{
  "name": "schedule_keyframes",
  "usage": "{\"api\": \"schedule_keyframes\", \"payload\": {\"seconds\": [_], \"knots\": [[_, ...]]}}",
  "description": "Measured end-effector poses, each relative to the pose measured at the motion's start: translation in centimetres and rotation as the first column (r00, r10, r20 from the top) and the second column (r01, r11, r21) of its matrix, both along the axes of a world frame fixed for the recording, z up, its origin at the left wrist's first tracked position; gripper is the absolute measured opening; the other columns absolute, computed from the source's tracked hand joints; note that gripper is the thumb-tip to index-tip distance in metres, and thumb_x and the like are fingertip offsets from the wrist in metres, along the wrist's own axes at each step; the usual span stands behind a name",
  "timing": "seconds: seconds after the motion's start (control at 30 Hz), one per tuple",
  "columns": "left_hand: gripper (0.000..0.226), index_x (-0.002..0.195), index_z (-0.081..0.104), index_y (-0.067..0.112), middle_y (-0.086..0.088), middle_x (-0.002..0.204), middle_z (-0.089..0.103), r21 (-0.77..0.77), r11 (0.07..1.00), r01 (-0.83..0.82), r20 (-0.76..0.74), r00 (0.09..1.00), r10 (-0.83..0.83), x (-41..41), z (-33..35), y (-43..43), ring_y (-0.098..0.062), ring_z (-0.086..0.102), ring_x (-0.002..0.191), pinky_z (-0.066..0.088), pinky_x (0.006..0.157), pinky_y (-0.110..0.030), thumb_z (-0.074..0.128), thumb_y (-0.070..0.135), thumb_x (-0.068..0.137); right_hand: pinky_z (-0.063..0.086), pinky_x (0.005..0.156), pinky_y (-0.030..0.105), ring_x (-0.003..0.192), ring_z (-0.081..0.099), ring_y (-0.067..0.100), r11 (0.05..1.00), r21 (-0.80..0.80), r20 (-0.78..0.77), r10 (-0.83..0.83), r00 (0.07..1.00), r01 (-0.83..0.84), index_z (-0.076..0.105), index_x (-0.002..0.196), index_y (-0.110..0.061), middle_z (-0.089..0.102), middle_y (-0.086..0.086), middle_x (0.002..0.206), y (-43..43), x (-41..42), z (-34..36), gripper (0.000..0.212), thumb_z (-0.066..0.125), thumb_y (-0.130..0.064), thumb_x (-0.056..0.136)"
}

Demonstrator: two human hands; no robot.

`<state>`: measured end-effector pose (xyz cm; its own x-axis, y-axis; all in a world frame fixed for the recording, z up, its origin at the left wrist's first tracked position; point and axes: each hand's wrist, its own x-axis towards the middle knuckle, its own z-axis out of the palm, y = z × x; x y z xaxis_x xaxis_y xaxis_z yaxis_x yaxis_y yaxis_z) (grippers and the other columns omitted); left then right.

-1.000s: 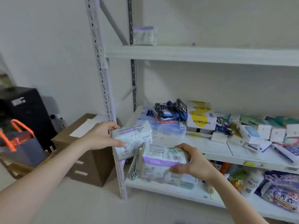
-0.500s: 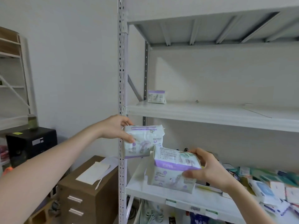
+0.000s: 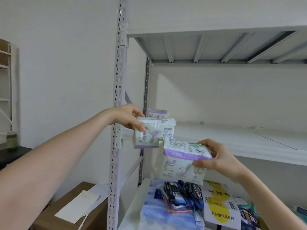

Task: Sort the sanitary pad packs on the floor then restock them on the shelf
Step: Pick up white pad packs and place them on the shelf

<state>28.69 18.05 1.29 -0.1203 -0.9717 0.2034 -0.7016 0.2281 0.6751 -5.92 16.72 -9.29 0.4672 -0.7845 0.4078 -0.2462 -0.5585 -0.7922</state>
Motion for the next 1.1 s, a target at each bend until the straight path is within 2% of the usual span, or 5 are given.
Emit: {"api": "schedule_keyframes", "payload": {"seconds": [0.23, 0.53, 0.73, 1.0, 1.1], "knots": [[0.050, 0.113, 0.065, 0.008, -0.013, 0.108, 0.072, 0.020, 1.000, 0.018, 0.055, 0.998, -0.019, 3.0, 3.2, -8.4, -0.023, 0.071, 0.097, 0.058, 0.084, -0.034, 0.086, 0.012, 0.068, 0.060, 0.066, 0.035, 0.086, 0.073, 0.023, 0.998, -0.012, 0.038, -0.059, 0.998, 0.059, 0.057, 0.111, -0.016, 0.074, 0.001, 0.098, -7.1, 2.7, 2.4, 0.067, 0.089, -0.027, 0.054], [0.052, 0.114, 0.065, 0.008, -0.016, 0.111, 0.071, 0.063, 0.996, 0.065, 0.079, 0.994, -0.069, 4.7, 4.5, -18.3, -0.029, 0.069, 0.102, 0.054, 0.094, -0.043, 0.087, 0.013, 0.067, 0.057, 0.059, 0.027, 0.080, 0.073, 0.020, 0.991, -0.038, 0.073, -0.128, 0.989, 0.131, 0.061, 0.108, -0.014, 0.075, 0.002, 0.090, -13.1, 4.4, 5.8, 0.060, 0.087, -0.019, 0.054], [0.045, 0.107, 0.069, 0.008, -0.016, 0.108, 0.072, 0.093, 0.994, 0.055, 0.028, 0.998, -0.058, 4.8, 4.3, -23.6, -0.030, 0.068, 0.103, 0.055, 0.093, -0.041, 0.087, 0.011, 0.066, 0.055, 0.056, 0.025, 0.077, 0.073, 0.022, 0.988, -0.051, 0.056, -0.143, 0.988, 0.145, 0.062, 0.105, -0.012, 0.074, 0.006, 0.088, -16.9, 4.7, 7.7, 0.061, 0.092, -0.014, 0.052], [0.050, 0.113, 0.065, 0.010, -0.015, 0.107, 0.072, 0.110, 0.994, 0.001, 0.038, 0.999, -0.005, 5.0, 4.0, -28.5, -0.024, 0.071, 0.090, 0.059, 0.080, -0.030, 0.086, 0.012, 0.068, 0.056, 0.058, 0.025, 0.080, 0.073, 0.021, 0.989, -0.044, 0.050, -0.141, 0.989, 0.144, 0.061, 0.106, -0.013, 0.075, 0.005, 0.090, -22.2, 4.9, 9.1, 0.058, 0.084, -0.023, 0.053], [0.053, 0.116, 0.064, 0.010, -0.015, 0.110, 0.072, 0.136, 0.991, -0.007, 0.019, 1.000, 0.005, 5.1, 3.6, -29.3, -0.024, 0.071, 0.093, 0.058, 0.083, -0.031, 0.086, 0.011, 0.069, 0.057, 0.059, 0.027, 0.080, 0.073, 0.021, 0.989, -0.031, 0.046, -0.146, 0.988, 0.147, 0.061, 0.107, -0.011, 0.075, 0.005, 0.090, -23.8, 4.9, 8.8, 0.052, 0.084, -0.015, 0.061]]}}
